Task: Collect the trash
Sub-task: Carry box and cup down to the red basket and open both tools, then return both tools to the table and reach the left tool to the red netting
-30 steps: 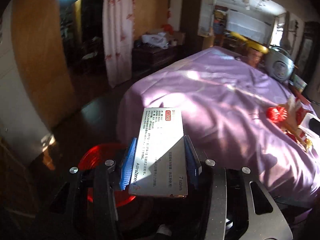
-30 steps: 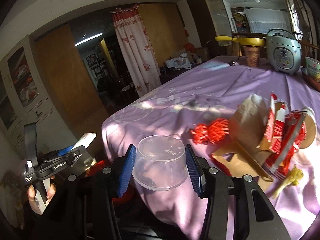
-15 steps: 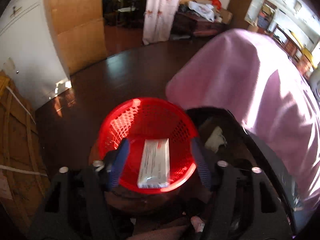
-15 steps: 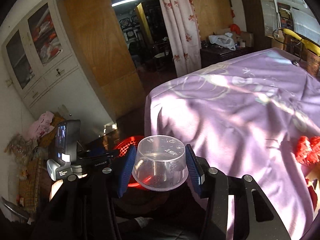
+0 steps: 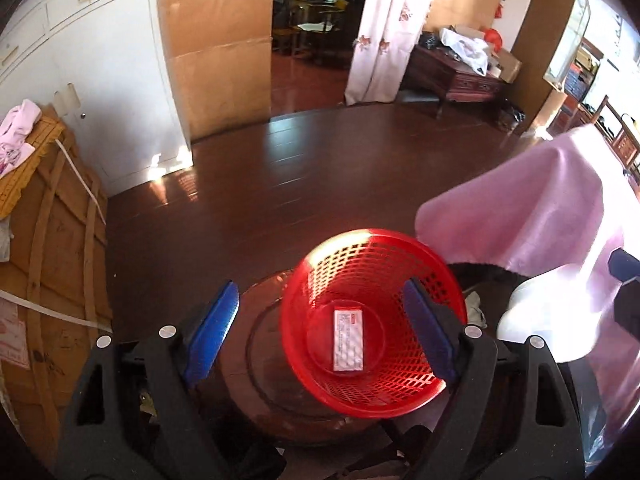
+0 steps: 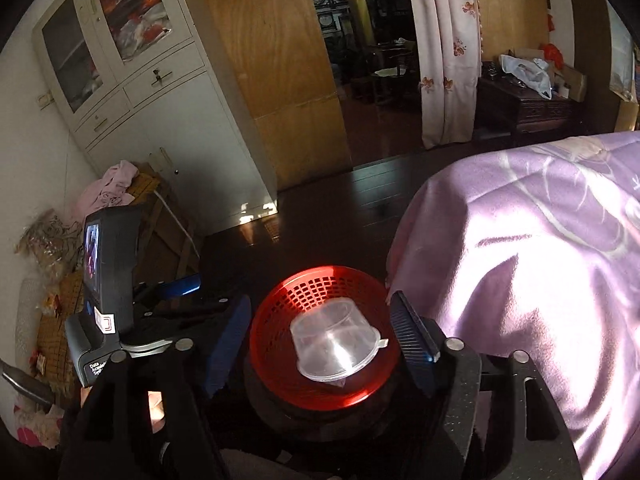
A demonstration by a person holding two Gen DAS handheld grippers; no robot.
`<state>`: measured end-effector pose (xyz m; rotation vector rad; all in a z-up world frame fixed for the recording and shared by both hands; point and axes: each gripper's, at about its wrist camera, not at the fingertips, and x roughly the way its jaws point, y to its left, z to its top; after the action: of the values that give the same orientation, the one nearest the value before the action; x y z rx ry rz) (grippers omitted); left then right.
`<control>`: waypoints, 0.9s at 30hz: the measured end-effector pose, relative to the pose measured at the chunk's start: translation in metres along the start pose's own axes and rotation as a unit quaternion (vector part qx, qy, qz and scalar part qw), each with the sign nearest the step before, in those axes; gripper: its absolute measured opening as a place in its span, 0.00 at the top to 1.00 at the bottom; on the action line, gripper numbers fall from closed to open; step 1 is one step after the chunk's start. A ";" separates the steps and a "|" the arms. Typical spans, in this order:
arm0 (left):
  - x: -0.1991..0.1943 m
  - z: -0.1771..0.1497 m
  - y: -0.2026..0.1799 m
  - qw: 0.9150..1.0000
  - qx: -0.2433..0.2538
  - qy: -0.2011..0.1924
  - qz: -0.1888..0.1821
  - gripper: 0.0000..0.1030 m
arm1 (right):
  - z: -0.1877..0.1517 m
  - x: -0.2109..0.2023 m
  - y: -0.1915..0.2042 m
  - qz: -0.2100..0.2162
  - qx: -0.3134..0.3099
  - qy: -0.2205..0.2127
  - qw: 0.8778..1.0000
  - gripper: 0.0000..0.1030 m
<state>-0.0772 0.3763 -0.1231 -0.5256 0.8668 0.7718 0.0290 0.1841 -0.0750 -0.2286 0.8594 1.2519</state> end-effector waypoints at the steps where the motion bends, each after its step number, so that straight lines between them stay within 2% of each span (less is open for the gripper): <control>1: -0.001 0.000 0.000 1.000 0.001 -0.001 0.001 0.20 | 0.000 -0.001 0.000 -0.002 0.000 -0.003 1.000 0.30; 7: -0.002 -0.002 -0.010 1.000 0.026 -0.002 0.004 0.18 | -0.008 -0.021 -0.021 -0.015 0.030 -0.019 0.999 0.30; 16: -0.031 -0.014 -0.060 0.995 0.093 -0.034 -0.014 0.16 | -0.037 -0.075 -0.057 -0.052 0.077 -0.070 0.993 0.24; 22: -0.063 -0.026 -0.100 0.988 0.138 -0.062 -0.044 0.13 | -0.060 -0.120 -0.072 -0.081 0.100 -0.114 0.985 0.21; 27: -0.087 -0.039 -0.145 0.976 0.189 -0.085 -0.066 0.11 | -0.083 -0.158 -0.088 -0.105 0.123 -0.149 0.976 0.18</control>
<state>-0.0188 0.2269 -0.0579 -0.1737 0.7859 0.5053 0.0627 -0.0105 -0.0498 0.0647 0.7016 0.9426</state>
